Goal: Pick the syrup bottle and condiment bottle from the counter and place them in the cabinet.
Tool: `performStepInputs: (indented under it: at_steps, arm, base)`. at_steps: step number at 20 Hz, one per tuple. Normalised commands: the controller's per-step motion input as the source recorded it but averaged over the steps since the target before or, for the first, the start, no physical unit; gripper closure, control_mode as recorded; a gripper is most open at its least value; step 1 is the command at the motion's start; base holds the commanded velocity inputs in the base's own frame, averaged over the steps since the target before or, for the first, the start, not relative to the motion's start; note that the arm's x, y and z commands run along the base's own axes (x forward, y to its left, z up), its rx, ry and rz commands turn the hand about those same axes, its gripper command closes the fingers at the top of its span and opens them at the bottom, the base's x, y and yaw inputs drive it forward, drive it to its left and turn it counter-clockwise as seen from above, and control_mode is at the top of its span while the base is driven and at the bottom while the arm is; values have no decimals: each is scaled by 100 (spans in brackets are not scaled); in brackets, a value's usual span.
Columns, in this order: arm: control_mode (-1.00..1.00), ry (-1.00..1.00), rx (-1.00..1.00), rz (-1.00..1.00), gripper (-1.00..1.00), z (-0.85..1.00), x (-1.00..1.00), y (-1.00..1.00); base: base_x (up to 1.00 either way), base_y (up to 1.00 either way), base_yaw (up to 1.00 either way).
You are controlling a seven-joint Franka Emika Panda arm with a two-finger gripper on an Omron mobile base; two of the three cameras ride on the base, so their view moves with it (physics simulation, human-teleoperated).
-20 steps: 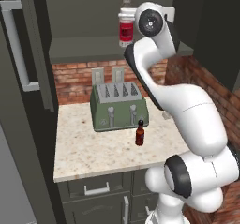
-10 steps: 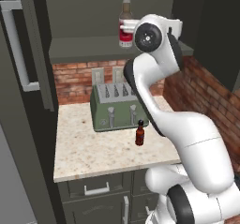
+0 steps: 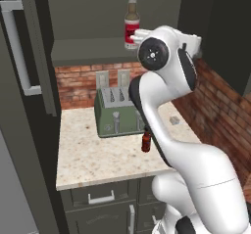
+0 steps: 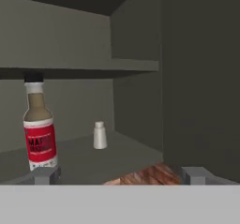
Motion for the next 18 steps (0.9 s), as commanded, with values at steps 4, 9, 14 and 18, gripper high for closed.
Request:
performStepInputs:
  at_steps: [4,9,14,18]
  arm:
    - [-100,5,5,-11,-100,-18,-42,-1]
    - [-100,6,4,-10,-100,-28,-37,-6]
    - [-100,6,2,-8,-100,-37,-20,-11]
    - [-100,3,3,-6,-100,-39,-19,-18]
  base:
    - [0,0,0]
    - [0,0,0]
    - [0,0,0]
    - [0,0,0]
